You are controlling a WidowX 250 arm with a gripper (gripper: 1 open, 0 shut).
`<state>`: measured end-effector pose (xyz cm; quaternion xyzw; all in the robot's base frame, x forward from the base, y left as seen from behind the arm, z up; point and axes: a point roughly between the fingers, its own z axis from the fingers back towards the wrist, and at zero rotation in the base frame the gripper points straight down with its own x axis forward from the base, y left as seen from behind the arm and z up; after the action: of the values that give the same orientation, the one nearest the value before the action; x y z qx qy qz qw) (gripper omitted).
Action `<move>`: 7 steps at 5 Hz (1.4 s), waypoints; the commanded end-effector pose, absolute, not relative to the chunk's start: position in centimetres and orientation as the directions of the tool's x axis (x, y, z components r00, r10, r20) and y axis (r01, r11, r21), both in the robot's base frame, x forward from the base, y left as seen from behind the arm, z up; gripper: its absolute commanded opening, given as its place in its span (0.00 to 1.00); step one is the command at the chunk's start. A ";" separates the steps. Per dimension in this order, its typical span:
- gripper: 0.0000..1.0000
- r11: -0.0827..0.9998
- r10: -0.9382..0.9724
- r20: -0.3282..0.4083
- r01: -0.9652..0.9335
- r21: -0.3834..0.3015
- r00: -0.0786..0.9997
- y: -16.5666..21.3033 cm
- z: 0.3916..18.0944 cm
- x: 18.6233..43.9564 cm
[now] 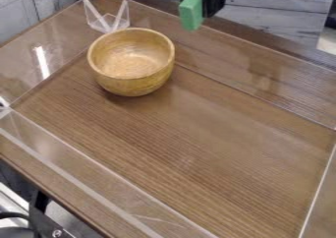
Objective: Put the green block in the brown bowl
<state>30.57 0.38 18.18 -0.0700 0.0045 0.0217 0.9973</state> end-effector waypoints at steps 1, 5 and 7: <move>0.00 0.992 0.011 0.078 -0.001 -0.129 0.997 0.1 20.1 30.2; 0.00 0.991 -0.035 0.147 0.053 -0.120 0.989 -0.3 20.4 29.7; 0.00 0.990 -0.054 0.179 0.076 -0.116 0.982 -0.4 20.5 29.5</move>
<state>29.59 -0.29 18.41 -0.0654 -0.0493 -0.0219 0.9964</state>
